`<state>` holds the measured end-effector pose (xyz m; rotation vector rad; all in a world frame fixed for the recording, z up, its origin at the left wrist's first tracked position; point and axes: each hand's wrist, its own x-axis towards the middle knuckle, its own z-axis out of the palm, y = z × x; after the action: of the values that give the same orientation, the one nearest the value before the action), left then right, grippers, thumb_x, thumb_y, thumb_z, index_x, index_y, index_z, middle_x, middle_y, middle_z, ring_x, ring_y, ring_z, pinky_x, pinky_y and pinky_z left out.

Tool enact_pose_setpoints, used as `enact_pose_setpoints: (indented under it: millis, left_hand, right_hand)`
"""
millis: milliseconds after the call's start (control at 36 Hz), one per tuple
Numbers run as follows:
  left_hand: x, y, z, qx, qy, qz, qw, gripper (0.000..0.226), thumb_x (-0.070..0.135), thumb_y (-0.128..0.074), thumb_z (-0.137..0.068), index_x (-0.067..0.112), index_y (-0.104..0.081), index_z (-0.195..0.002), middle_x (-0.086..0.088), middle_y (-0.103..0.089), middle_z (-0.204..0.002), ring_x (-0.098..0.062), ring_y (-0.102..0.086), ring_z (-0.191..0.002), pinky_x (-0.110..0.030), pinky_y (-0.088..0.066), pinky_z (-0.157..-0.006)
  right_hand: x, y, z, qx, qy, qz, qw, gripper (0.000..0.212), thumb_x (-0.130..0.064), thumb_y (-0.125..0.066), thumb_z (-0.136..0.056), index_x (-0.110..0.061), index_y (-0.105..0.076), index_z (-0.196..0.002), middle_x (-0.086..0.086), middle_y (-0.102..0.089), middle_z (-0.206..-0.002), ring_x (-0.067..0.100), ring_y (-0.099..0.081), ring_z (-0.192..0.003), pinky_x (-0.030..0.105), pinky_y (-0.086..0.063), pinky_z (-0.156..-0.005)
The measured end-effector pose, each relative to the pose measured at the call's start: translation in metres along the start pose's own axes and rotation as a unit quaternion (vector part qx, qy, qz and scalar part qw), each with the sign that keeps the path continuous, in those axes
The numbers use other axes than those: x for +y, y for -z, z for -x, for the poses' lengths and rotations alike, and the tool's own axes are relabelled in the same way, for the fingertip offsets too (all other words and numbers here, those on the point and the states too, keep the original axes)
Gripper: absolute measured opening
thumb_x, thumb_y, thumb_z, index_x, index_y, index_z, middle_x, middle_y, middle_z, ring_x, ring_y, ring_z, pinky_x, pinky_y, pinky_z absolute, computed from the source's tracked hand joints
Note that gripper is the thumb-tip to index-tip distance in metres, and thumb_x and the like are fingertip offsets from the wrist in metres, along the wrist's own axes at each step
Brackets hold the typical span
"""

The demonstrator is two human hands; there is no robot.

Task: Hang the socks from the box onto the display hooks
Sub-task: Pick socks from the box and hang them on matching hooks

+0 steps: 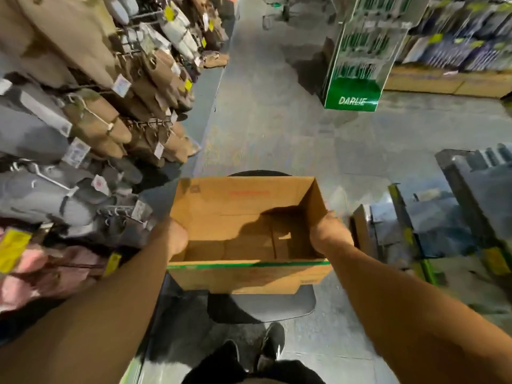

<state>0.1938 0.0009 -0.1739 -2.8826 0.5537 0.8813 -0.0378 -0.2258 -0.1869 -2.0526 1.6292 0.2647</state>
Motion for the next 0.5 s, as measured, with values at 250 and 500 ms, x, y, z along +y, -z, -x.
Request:
enact_pose_setpoints:
  millis: [250, 500]
  left_hand:
    - [-0.001, 0.011, -0.013, 0.104, -0.024, 0.069, 0.992, 0.027, 0.013, -0.05, -0.099, 0.001, -0.06, -0.122, -0.021, -0.064, -0.119, -0.04, -0.063, -0.109, -0.039, -0.046, -0.077]
    - [0.059, 0.076, 0.005, 0.152, -0.139, -0.061, 0.977, 0.026, 0.01, -0.055, -0.098, -0.003, -0.058, -0.121, -0.024, -0.06, -0.127, -0.042, -0.058, -0.12, -0.047, -0.05, -0.095]
  right_hand:
    - [0.019, 0.001, 0.004, 0.02, -0.042, -0.007, 0.999, 0.039, -0.012, -0.032, -0.1, -0.012, -0.038, -0.139, 0.016, -0.061, -0.123, 0.036, -0.06, -0.113, 0.043, -0.048, -0.094]
    - [0.052, 0.019, 0.064, 0.093, -0.127, -0.095, 0.983, 0.036, -0.007, -0.041, -0.096, -0.005, -0.039, -0.132, 0.021, -0.059, -0.127, 0.038, -0.057, -0.118, 0.042, -0.045, -0.094]
